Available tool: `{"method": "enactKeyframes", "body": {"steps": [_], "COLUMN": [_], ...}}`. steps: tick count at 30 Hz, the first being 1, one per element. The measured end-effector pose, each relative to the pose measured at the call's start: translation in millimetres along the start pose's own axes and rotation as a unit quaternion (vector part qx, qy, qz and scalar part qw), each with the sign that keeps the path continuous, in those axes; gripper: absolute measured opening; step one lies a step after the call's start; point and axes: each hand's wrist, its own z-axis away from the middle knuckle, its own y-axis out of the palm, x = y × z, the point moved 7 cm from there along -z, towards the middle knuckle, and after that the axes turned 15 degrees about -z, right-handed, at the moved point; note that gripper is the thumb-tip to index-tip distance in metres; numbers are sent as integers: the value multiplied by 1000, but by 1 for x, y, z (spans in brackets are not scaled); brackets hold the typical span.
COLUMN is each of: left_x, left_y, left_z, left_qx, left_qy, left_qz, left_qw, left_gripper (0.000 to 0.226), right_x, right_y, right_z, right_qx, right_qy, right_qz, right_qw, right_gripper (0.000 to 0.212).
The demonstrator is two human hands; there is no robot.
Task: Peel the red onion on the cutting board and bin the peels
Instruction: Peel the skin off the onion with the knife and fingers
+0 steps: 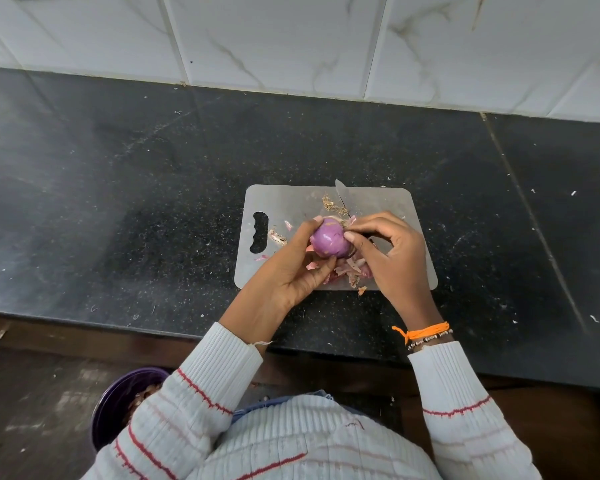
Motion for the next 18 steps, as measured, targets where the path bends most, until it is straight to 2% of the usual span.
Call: {"method": "enactKeyframes", "body": {"steps": [3,9,15,18], "left_x": [1,0,-2,-3], "left_y": [-1,0,-2,-3], "left_z": [1,3,3,4], "left_qx": [1,12,8,13], "left_qy": [-3,-3,1,0], "left_qz": [-1,1,-14,-14], "left_qw": [1000,1000,1000,1000], "left_gripper": [39,36,32,28], "right_x": [2,-2,-7,-4], "right_y": [4,17,-1,-13], "right_z": [0,2,-1,0], "right_qx": [13,32,-55,-98], "right_qy": [-22,-25,25,17], "right_qz": [40,137,113,106], "right_qw": [999,990,992,989], "right_gripper": [9,23,5,4]}}
